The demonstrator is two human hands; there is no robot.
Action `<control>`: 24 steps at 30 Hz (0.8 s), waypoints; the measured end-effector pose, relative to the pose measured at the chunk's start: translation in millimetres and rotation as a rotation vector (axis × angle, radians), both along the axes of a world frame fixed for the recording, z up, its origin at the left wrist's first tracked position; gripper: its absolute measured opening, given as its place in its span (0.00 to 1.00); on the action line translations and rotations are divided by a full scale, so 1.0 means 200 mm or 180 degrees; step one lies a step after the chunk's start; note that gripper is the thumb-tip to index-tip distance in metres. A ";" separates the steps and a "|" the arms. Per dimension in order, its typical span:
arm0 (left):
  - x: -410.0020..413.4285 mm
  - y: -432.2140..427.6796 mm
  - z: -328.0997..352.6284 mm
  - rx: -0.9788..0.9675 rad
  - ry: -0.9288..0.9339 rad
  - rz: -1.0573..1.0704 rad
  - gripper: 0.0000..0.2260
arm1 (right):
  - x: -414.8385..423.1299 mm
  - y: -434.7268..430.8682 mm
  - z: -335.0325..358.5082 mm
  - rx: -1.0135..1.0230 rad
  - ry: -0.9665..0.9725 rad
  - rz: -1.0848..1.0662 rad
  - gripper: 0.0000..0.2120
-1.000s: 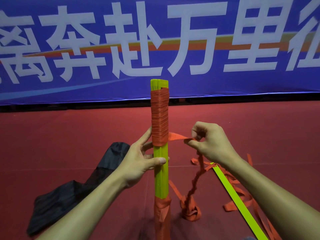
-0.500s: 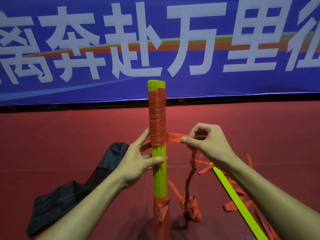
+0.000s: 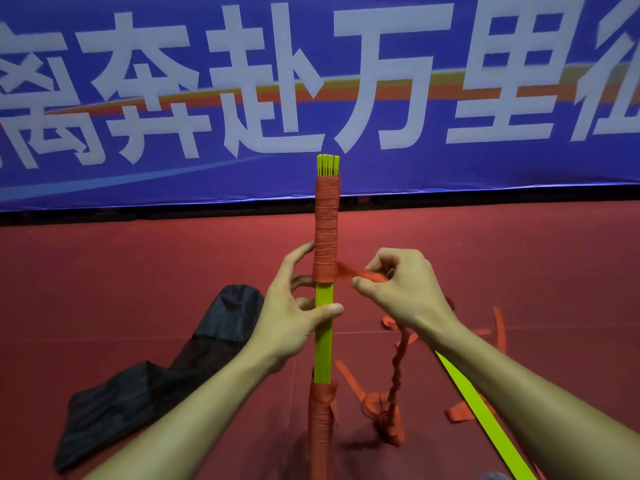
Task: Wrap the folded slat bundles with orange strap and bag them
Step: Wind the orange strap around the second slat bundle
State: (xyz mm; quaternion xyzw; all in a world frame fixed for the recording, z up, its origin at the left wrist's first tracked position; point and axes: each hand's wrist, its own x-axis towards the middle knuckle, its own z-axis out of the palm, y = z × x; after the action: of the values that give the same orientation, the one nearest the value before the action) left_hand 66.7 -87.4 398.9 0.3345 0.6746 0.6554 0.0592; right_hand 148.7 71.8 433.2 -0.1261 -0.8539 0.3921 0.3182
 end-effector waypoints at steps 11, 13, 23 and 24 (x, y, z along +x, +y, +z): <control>0.10 0.05 0.07 -0.0431 0.0549 0.0547 0.41 | 0.00 -0.12 0.03 -0.0015 0.0218 -0.0274 0.22; 0.10 0.05 0.07 -0.0470 0.0515 0.0602 0.41 | 0.00 -0.13 0.03 0.0006 0.0182 -0.0329 0.21; 0.06 0.05 0.05 -0.0319 0.0286 0.0318 0.45 | 0.00 -0.12 0.06 -0.0090 0.0164 -0.0121 0.14; 0.06 0.05 0.05 -0.0294 0.0244 0.0242 0.45 | 0.00 -0.12 0.06 -0.0097 0.0173 -0.0116 0.13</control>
State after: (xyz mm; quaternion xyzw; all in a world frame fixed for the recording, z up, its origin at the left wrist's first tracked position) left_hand 78.1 -77.0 408.7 0.3304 0.7181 0.6120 0.0239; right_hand 149.3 48.1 444.5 -0.1357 -0.8364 0.4025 0.3465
